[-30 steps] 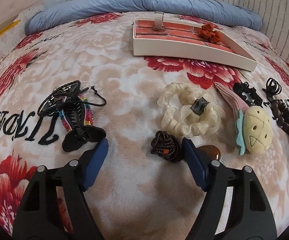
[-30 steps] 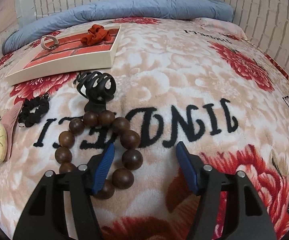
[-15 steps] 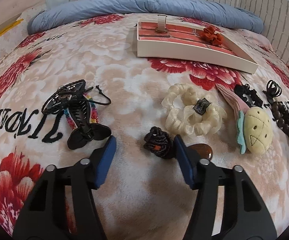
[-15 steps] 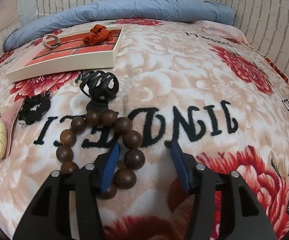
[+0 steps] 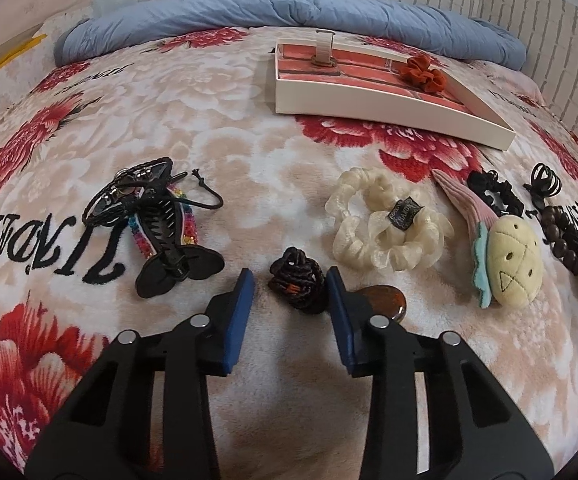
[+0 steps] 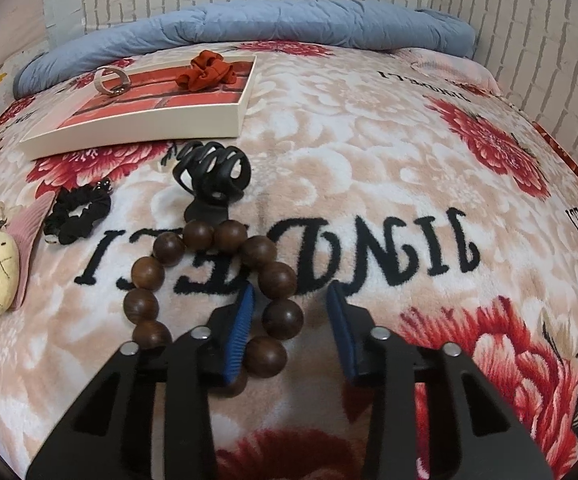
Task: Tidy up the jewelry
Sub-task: 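Grasp the black knotted hair tie with the left tool while the right tool grasps the wooden bead bracelet, then carry the hair tie with the left tool while the right tool carries the bracelet to the tray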
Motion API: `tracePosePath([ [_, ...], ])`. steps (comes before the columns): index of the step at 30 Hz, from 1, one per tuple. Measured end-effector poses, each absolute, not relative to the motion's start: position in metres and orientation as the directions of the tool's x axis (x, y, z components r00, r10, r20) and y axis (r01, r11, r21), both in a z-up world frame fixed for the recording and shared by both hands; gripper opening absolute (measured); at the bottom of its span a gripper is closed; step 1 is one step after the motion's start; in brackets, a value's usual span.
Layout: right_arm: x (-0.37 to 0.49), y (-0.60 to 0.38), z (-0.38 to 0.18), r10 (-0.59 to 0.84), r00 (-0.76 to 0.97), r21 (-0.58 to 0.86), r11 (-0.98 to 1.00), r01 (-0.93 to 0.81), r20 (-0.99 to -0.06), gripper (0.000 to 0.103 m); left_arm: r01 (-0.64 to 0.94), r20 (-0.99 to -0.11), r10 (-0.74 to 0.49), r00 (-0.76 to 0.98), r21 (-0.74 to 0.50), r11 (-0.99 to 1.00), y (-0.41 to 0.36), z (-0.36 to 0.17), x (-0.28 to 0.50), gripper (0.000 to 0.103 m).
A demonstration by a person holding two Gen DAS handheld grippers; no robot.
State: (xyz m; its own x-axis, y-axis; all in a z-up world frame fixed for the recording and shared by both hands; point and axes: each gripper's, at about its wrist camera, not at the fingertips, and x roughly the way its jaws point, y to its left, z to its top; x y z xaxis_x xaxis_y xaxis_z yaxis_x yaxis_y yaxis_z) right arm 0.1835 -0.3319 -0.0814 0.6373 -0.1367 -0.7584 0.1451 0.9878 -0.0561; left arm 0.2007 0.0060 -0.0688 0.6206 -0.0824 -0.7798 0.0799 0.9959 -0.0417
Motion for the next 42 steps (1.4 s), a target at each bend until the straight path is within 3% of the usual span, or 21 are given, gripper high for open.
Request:
tracePosePath([
  [5, 0.184, -0.33, -0.08, -0.118, 0.639, -0.048, 0.991, 0.126, -0.76, 0.025, 0.07, -0.78, -0.079, 0.62, -0.045, 0.997, 0.01, -0.069, 0.201, 0.03],
  [14, 0.178, -0.336, -0.07, -0.09, 0.662, -0.005, 0.992, 0.129, -0.744, 0.02, 0.066, -0.782, -0.078, 0.618, -0.047, 0.997, 0.013, -0.062, 0.202, 0.023],
  [28, 0.171, -0.309, -0.024, -0.062, 0.756, -0.016, 0.998, 0.068, -0.652, 0.019, 0.074, -0.709, -0.074, 0.702, -0.03, 0.997, 0.013, -0.014, 0.197, 0.023],
  [42, 0.21, -0.288, 0.016, -0.022, 0.771, -0.004, 1.0, 0.025, -0.636, 0.019, 0.11, -0.678, -0.107, 0.727, -0.039, 0.993, -0.01, 0.028, 0.252, 0.023],
])
